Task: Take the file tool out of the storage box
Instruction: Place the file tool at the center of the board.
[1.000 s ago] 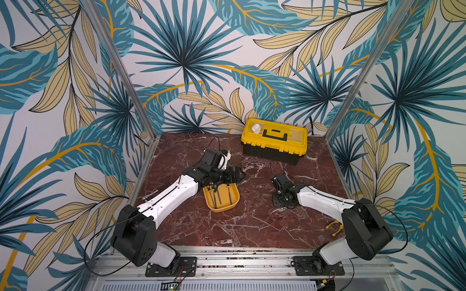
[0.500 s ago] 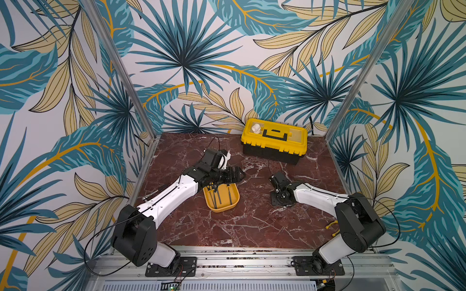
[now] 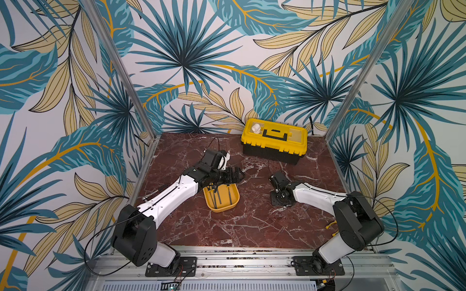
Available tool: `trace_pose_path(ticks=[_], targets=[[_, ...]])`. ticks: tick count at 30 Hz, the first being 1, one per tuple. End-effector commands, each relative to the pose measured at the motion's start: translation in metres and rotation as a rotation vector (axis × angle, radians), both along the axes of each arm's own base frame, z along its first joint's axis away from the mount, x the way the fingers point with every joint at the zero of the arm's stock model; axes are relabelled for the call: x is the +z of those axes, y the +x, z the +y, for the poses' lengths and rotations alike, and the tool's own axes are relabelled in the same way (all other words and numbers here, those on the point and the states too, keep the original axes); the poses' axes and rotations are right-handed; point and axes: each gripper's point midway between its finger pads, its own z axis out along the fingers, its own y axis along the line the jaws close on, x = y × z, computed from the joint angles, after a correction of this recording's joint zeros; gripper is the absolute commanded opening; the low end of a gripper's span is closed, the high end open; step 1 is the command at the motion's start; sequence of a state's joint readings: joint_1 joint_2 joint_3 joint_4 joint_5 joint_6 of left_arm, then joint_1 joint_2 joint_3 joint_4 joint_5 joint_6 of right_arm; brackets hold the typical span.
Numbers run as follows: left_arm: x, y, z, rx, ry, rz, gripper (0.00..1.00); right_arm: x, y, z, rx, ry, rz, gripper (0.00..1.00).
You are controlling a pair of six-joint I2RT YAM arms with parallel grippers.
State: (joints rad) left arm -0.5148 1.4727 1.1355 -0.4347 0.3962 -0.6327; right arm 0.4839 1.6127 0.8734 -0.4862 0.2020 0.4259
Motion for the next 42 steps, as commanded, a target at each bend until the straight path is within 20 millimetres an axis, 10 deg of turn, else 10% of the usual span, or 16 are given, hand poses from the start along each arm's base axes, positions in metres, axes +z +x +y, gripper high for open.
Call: trace_pose_path(ticks=[1,30,42], targets=[[-0.011,-0.003,0.004,0.015,0.032,0.021,1.00,-0.005,0.000,-0.003,-0.013,-0.015,0.009,0.00],[-0.033,0.031,0.039,0.166,0.230,0.026,0.99,0.005,-0.001,-0.003,-0.013,0.001,-0.014,0.21],[-0.055,0.060,0.061,0.274,0.365,0.045,0.81,0.079,-0.005,0.025,0.063,0.219,-0.147,0.58]])
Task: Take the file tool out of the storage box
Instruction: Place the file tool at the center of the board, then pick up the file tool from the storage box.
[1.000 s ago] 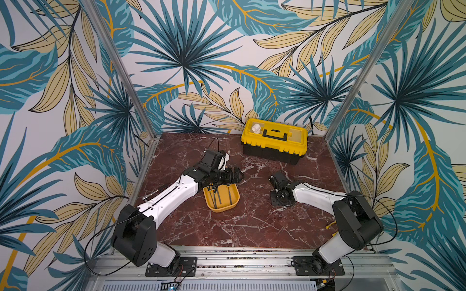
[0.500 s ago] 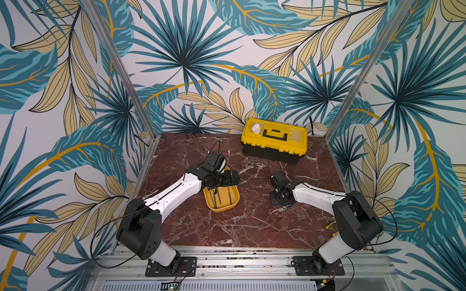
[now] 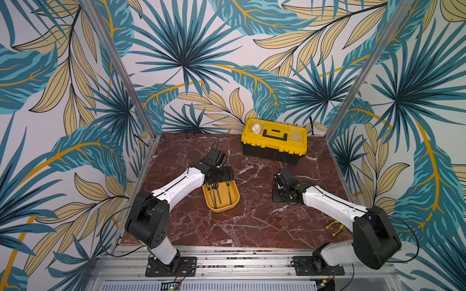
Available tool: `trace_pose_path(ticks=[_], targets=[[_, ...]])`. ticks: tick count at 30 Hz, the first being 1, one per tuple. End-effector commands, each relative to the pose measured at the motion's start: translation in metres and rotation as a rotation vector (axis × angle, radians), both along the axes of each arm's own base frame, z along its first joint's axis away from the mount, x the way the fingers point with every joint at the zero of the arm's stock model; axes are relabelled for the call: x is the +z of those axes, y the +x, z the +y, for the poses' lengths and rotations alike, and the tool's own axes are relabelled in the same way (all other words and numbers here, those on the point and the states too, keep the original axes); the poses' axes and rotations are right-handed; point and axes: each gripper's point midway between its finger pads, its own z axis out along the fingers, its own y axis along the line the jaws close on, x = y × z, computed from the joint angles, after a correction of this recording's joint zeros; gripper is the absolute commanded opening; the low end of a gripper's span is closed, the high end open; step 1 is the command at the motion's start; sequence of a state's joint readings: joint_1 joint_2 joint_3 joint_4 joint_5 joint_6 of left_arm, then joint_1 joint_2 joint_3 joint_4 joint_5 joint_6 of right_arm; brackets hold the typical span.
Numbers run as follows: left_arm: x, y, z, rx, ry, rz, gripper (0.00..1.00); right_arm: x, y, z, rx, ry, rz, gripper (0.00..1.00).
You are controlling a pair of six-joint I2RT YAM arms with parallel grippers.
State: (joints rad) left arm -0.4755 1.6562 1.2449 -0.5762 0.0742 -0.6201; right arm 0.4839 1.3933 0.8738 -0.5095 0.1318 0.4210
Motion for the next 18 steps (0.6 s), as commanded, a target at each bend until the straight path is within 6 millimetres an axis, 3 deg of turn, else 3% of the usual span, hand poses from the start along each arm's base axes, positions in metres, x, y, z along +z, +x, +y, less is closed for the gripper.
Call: trace_pose_path(ticks=[1,10,18], targets=[[0.003,0.015,0.007,0.039,0.052,-0.014,0.79,0.023,-0.008,0.013,0.048,0.092,-0.017,0.63],[-0.027,0.031,0.002,0.063,0.083,0.028,0.57,0.068,-0.024,0.034,0.127,0.267,-0.090,0.99],[-0.049,0.043,-0.002,0.075,0.101,0.050,0.52,0.074,-0.030,0.034,0.132,0.299,-0.106,0.99]])
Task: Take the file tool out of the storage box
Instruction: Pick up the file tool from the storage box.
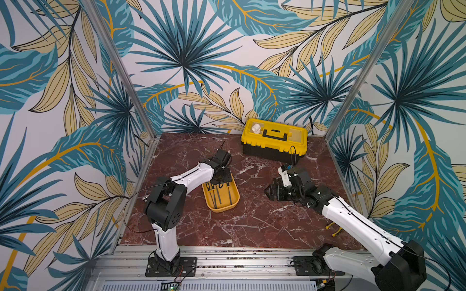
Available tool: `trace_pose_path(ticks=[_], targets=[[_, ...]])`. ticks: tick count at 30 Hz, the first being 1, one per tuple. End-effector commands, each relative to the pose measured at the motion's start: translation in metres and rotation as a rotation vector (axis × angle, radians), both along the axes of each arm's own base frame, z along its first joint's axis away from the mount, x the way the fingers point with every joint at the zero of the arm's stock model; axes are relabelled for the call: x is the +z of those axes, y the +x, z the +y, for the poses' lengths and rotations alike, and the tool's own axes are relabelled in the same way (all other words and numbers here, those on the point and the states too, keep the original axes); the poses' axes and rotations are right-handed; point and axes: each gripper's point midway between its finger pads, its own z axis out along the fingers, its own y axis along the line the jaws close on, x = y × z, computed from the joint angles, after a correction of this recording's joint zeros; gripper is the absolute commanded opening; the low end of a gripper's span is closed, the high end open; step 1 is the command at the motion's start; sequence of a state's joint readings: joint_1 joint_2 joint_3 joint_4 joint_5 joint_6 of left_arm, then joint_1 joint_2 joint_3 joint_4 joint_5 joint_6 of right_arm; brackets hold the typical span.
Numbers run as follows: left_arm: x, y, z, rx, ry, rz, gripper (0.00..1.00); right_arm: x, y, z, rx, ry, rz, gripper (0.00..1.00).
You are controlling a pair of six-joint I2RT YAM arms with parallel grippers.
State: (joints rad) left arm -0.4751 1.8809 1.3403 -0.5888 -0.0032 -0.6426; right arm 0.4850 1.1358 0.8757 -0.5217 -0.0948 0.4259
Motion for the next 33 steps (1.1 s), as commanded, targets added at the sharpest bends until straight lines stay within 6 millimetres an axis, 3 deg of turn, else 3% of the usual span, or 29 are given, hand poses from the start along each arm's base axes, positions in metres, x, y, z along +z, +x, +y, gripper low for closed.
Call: trace_pose_path(ticks=[1,12,26,33], targets=[[0.011,0.020,-0.006,0.014,-0.012,-0.052,0.52,-0.004,-0.007,0.002,0.011,0.012,0.023,1.00],[-0.010,0.028,-0.016,-0.008,0.023,-0.033,0.41,-0.012,-0.009,0.000,0.003,0.007,0.030,0.99],[-0.029,0.027,-0.023,-0.033,0.088,-0.006,0.35,-0.008,-0.007,0.003,0.017,0.009,0.033,1.00],[-0.031,0.028,-0.024,-0.035,0.094,-0.006,0.23,-0.007,-0.005,0.003,0.022,-0.002,0.035,1.00]])
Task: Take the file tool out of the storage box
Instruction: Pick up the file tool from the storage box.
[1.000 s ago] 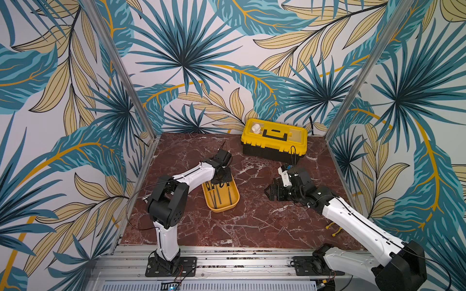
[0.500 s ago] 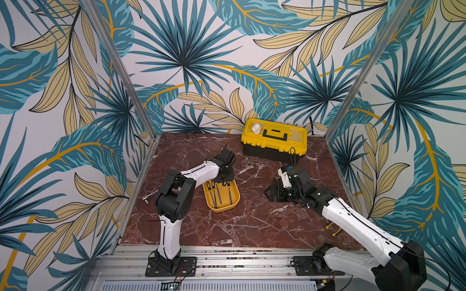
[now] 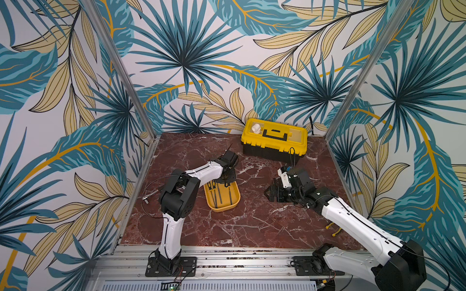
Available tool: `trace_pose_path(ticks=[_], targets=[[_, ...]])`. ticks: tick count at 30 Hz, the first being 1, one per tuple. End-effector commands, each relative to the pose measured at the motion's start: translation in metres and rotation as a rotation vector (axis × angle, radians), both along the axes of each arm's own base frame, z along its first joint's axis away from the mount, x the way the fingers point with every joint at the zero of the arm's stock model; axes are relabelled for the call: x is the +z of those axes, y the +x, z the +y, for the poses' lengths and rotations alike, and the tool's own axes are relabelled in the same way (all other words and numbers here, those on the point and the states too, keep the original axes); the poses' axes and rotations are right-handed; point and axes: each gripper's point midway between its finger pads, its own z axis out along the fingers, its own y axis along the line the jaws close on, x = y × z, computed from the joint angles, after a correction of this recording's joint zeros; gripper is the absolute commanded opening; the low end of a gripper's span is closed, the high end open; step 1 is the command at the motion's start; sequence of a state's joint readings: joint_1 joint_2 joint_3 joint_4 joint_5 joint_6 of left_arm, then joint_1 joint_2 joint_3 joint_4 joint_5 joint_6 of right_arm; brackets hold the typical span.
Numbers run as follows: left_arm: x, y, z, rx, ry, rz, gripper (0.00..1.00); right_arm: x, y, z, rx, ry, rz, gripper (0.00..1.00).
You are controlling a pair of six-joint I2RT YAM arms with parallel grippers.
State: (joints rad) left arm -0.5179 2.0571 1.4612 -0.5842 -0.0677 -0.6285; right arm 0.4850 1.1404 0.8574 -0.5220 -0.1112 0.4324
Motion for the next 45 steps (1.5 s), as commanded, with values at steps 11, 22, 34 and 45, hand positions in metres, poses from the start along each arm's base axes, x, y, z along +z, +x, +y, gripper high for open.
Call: trace_pose_path(ticks=[11,22,34,45], targets=[[0.039,0.006,-0.009,-0.030,-0.070,-0.107,0.13,0.005,-0.005,0.021,0.045,0.093,0.009,0.97],[0.091,-0.007,-0.017,-0.033,-0.268,-0.186,0.12,0.016,-0.008,0.065,0.108,0.256,-0.006,0.83],[0.142,-0.026,-0.034,-0.009,-0.573,-0.222,0.13,0.026,0.004,0.112,0.164,0.389,-0.016,0.46],[0.153,-0.034,-0.045,-0.014,-0.679,-0.205,0.13,0.022,0.008,0.134,0.194,0.415,0.004,0.34]])
